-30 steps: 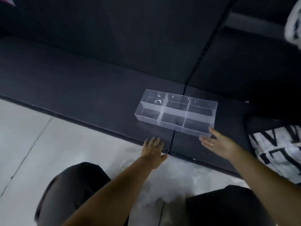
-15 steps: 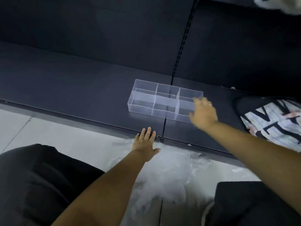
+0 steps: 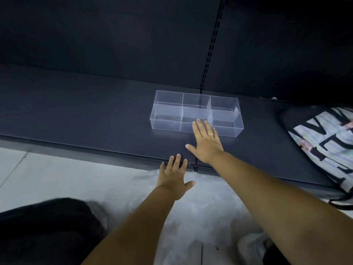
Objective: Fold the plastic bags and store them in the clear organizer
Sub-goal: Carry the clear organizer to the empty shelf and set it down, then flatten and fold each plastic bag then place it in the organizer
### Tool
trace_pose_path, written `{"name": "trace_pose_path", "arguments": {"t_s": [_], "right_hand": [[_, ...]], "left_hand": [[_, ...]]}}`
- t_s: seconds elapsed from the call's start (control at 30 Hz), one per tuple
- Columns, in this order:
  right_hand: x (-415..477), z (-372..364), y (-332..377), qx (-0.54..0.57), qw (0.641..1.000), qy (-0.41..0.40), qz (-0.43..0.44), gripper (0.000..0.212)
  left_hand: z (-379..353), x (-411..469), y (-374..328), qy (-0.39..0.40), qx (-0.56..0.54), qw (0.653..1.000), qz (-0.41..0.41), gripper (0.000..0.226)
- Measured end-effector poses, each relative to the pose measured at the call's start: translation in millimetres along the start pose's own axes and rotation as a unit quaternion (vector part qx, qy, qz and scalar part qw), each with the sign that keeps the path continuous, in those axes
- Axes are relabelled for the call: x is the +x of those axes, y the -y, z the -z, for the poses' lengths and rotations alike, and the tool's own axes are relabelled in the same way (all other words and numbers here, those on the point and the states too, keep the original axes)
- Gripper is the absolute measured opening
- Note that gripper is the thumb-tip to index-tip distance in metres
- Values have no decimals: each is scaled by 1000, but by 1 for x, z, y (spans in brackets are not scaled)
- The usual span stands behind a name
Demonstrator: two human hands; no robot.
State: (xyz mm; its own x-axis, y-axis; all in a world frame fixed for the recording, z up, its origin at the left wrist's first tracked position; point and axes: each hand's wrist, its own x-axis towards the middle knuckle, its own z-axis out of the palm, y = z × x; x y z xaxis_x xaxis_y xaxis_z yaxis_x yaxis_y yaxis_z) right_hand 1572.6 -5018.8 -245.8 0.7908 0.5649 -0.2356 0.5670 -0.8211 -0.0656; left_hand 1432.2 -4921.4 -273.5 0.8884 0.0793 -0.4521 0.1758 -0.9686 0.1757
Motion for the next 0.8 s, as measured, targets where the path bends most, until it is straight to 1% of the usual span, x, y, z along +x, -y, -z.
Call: {"name": "trace_pose_path", "arguments": {"t_s": [0.1, 0.27, 0.47, 0.5, 0.53, 0.57, 0.6, 0.67, 0.7, 0.73, 0.77, 0.8], "right_hand": [[34, 19, -8, 9, 1000, 25, -4, 80], [76, 37, -11, 13, 998, 47, -38, 78], [94, 58, -5, 36, 994, 91, -56, 81], [90, 61, -4, 40, 994, 82, -52, 80], [82, 62, -3, 50, 997, 47, -44, 76], [69, 60, -1, 76, 996, -8, -36, 70], [50, 53, 1, 118, 990, -75, -24, 59], [-8, 27, 12, 209, 959, -192, 11, 28], [-41, 9, 16, 232, 949, -213, 19, 18], [-73, -11, 17, 239, 948, -210, 28, 17], [-103, -32, 18, 232, 955, -181, 40, 19], [-128, -54, 17, 211, 968, -128, 51, 26]], "left_hand": [[-10, 0, 4, -21, -3, 1000, -9, 78], [-23, 3, 13, -48, -1, 999, -21, 78], [-22, 3, 15, -36, -3, 999, -25, 78], [-21, 2, 15, -33, -4, 999, -26, 78], [-20, 2, 16, -32, -5, 999, -28, 78], [-19, 2, 17, -32, -7, 999, -29, 77], [-18, 2, 18, -32, -11, 999, -31, 77], [-19, 0, 22, -31, -17, 999, -37, 75], [-21, -2, 23, -31, -19, 999, -38, 74], [-24, -6, 24, -32, -27, 998, -37, 74], [-28, -11, 23, -37, -41, 998, -33, 73], [-32, -17, 21, -45, -56, 997, -27, 73]]}}
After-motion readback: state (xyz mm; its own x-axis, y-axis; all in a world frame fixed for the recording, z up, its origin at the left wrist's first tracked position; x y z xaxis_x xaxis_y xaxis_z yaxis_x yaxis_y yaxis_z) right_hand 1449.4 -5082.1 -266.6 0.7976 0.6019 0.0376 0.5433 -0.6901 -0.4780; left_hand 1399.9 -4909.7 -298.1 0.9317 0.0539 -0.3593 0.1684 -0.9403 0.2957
